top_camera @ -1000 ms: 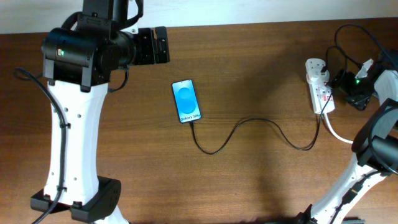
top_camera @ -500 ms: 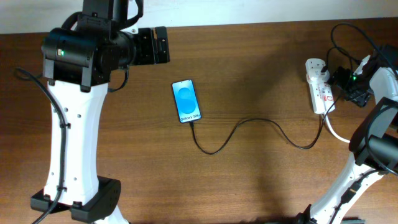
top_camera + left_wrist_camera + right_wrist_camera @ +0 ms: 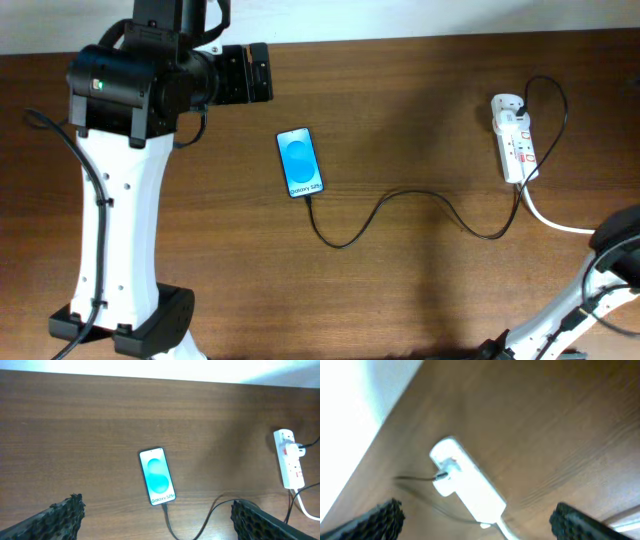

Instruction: Plug charger to phone and switch on socket

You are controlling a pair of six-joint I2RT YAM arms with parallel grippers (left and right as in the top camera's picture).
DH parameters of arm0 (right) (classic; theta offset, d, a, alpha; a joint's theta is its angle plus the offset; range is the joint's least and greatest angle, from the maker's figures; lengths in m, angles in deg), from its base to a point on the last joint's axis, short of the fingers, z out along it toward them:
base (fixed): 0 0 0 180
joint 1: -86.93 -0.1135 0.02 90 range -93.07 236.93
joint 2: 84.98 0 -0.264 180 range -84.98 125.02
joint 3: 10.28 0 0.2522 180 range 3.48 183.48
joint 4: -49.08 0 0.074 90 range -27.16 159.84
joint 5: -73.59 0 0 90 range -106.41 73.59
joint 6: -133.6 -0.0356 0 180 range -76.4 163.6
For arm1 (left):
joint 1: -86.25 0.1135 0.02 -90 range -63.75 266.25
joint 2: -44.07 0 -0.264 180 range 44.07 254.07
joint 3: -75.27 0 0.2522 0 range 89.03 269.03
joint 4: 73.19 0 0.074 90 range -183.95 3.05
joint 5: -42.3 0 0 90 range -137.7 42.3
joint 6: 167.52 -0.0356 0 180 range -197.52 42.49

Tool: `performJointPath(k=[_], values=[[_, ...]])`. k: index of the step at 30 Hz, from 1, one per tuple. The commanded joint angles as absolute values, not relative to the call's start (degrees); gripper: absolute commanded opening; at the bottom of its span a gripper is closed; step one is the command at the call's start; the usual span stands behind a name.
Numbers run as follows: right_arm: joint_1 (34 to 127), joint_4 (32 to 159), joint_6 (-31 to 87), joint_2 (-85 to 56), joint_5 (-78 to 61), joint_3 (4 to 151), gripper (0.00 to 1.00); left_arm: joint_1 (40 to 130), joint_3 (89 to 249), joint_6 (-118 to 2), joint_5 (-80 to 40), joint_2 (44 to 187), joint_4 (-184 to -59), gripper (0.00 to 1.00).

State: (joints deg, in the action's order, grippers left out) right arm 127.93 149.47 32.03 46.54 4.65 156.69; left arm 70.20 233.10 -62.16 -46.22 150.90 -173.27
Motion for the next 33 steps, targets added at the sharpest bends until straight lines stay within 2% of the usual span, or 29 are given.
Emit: performJointPath(k=[1,4,13,18,22,33], values=[[124.52,156.22,36.62,44.81,7.82,171.81,0.98,70.24,233.19,-63.08,-46.46,150.22,-173.18,0.99],[119.58,160.18,38.92,41.49,8.08,181.06,0.98,70.24,233.19,-63.08,-46.46,150.22,-173.21,0.99],[95.82,160.18,38.89,21.32,8.48,179.31,0.98,70.24,233.19,-63.08,-46.46,150.22,-173.21,0.99],[94.38,160.18,38.65,10.83,8.98,170.65,0.98,70.24,233.19,-63.08,-46.46,150.22,-173.21,0.99],[94.38,160.13,38.68,4.1,18.49,167.72,0.98,70.24,233.19,-63.08,-46.46,150.22,-173.21,0.99],[94.38,160.13,39.16,3.72,15.78,167.35,0.98,70.24,233.19,-63.08,-46.46,150.22,-173.18,0.99]])
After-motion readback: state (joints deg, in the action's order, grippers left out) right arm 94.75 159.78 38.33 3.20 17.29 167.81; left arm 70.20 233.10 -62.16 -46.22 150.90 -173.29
